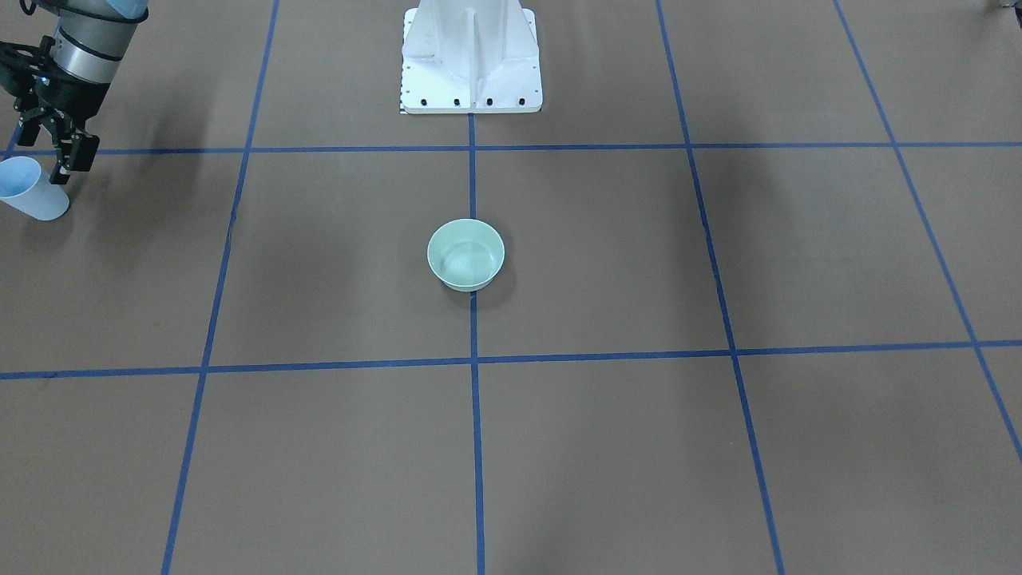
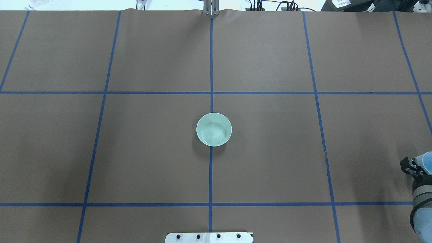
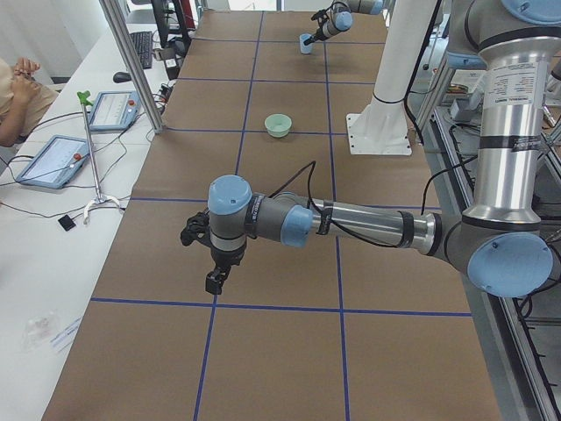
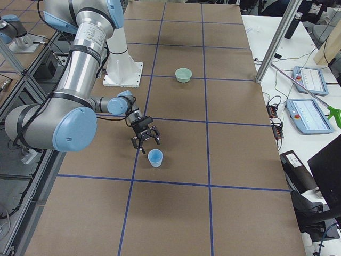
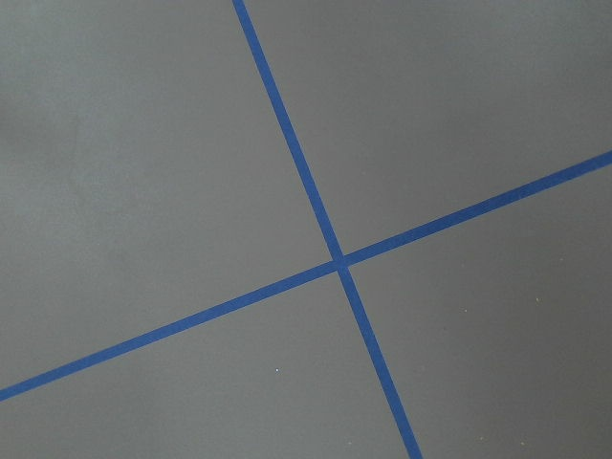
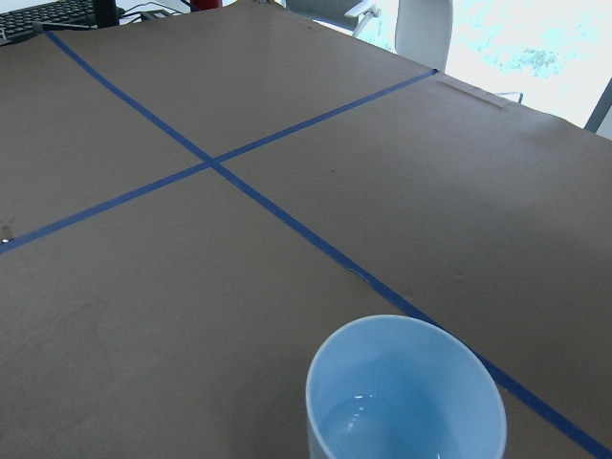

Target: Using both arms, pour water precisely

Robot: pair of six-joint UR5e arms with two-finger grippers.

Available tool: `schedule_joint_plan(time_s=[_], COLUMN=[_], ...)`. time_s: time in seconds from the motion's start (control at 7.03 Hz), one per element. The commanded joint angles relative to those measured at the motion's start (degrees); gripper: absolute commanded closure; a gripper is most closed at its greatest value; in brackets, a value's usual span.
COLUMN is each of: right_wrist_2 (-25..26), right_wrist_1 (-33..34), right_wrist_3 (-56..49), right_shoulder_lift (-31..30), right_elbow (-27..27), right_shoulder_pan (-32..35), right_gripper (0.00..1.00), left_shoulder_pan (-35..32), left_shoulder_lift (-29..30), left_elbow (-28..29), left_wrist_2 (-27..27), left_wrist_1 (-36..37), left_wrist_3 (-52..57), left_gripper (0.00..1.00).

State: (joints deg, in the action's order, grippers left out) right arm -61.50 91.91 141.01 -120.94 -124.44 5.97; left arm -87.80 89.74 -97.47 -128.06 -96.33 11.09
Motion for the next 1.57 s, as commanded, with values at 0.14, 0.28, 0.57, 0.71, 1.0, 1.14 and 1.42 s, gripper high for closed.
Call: schedule_joint_plan(time_s=[0.14, 0.28, 0.57, 0.71, 1.0, 1.14, 1.42], right_wrist_2=[1.20, 1.21, 3.30, 3.49, 3.84, 4.11, 4.20], right_wrist_1=[2.39, 2.57, 2.57, 2.57, 2.57, 2.57, 2.57], right_wrist_3=[3.57, 4.01, 4.28, 4.28, 4.19, 4.10, 3.49], right_shoulder_lift=[0.44, 0.53, 2.28, 2.81, 2.82, 2.99, 3.17], right_elbow=[0.42, 1.29, 5.06, 6.04, 7.44, 7.98, 8.77], right_shoulder_pan=[-2.28, -2.37, -2.37, -2.28, -2.10, -2.02, -2.02], right_gripper=[0.00, 0.00, 0.00, 0.00, 0.00, 0.00, 0.00], left_shoulder_pan=[0.00, 0.00, 0.00, 0.00, 0.00, 0.00, 0.00], left_shoulder_lift=[-0.01, -0.01, -0.01, -0.01, -0.01, -0.01, -0.09], left_elbow=[0.09, 0.00, 0.00, 0.00, 0.00, 0.00, 0.00], left_wrist_2=[0.00, 0.00, -0.09, -0.09, -0.09, -0.09, -0.09], left_wrist_1=[0.00, 0.00, 0.00, 0.00, 0.00, 0.00, 0.00], left_wrist_3=[0.07, 0.07, 0.07, 0.07, 0.07, 0.07, 0.07], left_gripper=[0.00, 0.00, 0.00, 0.00, 0.00, 0.00, 0.00])
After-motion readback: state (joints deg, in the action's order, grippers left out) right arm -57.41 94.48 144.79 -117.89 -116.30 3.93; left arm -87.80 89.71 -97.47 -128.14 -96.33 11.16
